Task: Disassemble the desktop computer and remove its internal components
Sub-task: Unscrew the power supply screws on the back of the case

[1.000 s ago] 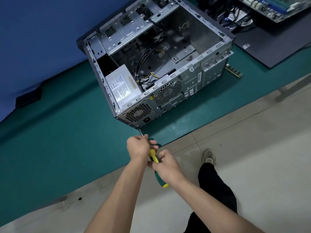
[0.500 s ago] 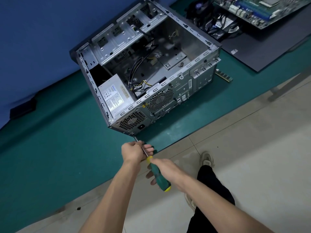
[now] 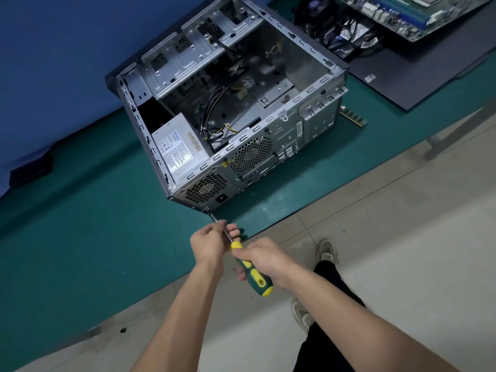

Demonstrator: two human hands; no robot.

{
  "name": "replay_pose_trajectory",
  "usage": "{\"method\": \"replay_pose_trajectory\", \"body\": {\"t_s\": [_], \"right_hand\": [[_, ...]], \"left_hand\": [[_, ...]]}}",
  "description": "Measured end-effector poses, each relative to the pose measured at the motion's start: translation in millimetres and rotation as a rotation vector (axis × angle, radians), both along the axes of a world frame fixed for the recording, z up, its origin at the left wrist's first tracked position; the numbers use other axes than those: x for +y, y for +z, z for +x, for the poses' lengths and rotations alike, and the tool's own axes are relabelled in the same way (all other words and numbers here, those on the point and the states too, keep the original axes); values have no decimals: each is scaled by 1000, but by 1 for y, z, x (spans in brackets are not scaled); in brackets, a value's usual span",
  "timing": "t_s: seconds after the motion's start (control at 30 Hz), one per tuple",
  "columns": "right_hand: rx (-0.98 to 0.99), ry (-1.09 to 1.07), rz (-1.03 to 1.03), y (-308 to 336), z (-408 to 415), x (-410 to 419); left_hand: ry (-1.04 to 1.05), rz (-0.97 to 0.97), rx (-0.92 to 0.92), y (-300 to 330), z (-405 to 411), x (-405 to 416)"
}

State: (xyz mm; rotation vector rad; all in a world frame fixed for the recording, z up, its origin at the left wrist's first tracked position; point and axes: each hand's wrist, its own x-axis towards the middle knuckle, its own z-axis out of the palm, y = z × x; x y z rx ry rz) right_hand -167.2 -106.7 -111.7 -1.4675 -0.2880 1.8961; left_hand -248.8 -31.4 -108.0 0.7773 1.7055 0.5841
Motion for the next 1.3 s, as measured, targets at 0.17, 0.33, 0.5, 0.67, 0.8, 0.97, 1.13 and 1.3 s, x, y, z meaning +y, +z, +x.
{"method": "replay_pose_trajectory", "body": {"t_s": [0.17, 0.33, 0.5, 0.67, 0.8, 0.97, 1.13, 1.3], "right_hand": [[-135, 65, 56, -2, -8, 0], [145, 33, 0, 1, -6, -10], [-300, 55, 42, -3, -17, -10], [111, 15, 3, 4, -7, -11], [-155, -58, 57, 0, -19, -11], [-151, -59, 13, 7, -24, -10], [-233, -40, -39, 5, -24, -15], [-285, -33, -38, 0, -26, -11]], "left_hand": [[189, -27, -111, 0, 10, 0], [198, -60, -179, -3, 19, -2], [167, -36, 3, 0, 12, 3], [169, -85, -107, 0, 15, 4], [68, -86, 26, 4, 4, 7], [116, -120, -98, 6, 12, 7], [44, -165, -98, 6, 7, 9], [-48, -111, 58, 9, 0, 15]]}}
